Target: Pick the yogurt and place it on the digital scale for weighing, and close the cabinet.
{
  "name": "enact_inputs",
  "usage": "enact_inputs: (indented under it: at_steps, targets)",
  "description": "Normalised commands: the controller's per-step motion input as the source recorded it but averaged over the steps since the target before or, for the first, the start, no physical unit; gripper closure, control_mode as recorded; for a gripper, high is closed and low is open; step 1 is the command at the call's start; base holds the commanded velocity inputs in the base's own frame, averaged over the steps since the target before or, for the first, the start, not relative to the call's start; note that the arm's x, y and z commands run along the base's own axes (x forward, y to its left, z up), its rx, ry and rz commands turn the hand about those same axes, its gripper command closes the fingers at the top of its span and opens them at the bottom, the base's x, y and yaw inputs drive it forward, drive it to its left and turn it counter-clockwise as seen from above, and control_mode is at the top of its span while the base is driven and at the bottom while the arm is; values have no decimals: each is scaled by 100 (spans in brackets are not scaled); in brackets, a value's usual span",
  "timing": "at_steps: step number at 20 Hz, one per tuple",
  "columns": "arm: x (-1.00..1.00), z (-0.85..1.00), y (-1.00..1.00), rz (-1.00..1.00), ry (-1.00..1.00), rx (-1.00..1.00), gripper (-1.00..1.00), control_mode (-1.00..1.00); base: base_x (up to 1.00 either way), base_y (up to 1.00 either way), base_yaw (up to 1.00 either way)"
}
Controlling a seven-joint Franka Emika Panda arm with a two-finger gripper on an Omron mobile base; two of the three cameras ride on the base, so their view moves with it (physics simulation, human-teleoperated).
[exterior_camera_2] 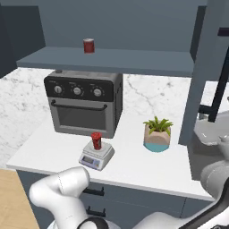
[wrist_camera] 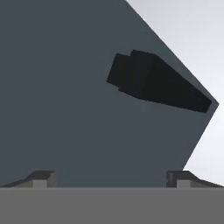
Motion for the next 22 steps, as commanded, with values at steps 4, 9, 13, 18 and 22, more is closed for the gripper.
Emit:
enact_inputs:
  at_steps: [4,9,13,18,22]
  targets:
    - [-16,100,74,0,-7,-24,-100,-100,0,0,0]
    - [0,97,62,-1,0,-17,-100,-100,0,0,0]
    - [6,58,94,-10,11,-9,-100,-100,0,0,0]
    - [67,-24,97,-20,33,-2,-100,-100,0,0,0]
    - [100,-83,76,-29,48,-6,-100,-100,0,0,0]
